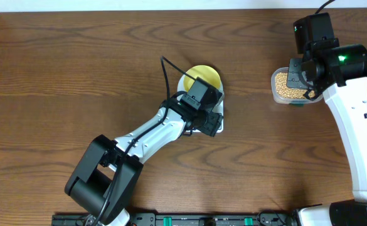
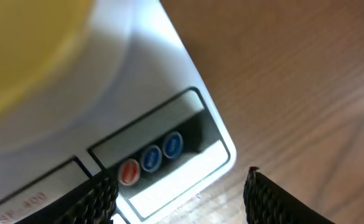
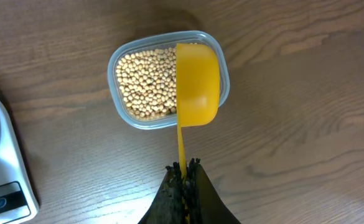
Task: Scoop item into bowl and weigh 50g on scale
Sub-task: 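Move the scoop with the right gripper over the soybean tub, then move the left gripper down in front of the scale buttons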
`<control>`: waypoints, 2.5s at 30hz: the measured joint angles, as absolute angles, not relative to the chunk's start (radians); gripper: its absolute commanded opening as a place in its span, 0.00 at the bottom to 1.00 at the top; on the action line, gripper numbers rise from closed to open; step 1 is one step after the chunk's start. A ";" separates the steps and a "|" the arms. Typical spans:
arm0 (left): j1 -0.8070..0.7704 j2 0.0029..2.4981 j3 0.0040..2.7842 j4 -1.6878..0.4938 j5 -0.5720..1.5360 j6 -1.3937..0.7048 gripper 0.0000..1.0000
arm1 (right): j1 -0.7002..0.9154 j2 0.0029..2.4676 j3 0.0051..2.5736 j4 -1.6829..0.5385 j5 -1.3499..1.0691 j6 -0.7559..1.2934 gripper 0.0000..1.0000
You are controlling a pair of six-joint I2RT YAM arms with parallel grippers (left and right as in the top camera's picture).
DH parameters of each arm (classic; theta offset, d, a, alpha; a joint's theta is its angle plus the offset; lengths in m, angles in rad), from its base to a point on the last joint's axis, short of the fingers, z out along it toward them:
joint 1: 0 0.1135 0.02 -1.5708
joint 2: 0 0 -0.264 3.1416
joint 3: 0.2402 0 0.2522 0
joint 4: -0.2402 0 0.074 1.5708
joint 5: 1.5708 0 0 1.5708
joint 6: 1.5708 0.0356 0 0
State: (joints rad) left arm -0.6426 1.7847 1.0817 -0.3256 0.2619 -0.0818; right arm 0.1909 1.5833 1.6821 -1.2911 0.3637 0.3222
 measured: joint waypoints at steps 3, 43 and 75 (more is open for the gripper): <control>-0.643 1.785 1.082 -0.320 0.244 -0.082 0.67 | 0.191 1.583 1.682 -1.291 0.364 0.322 0.01; -0.679 1.816 1.082 -0.329 0.230 -0.082 0.67 | 0.191 1.583 1.682 -1.289 0.364 0.322 0.01; -0.679 1.829 1.082 -0.308 0.230 -0.082 0.68 | 0.191 1.583 1.682 -1.284 0.364 0.322 0.01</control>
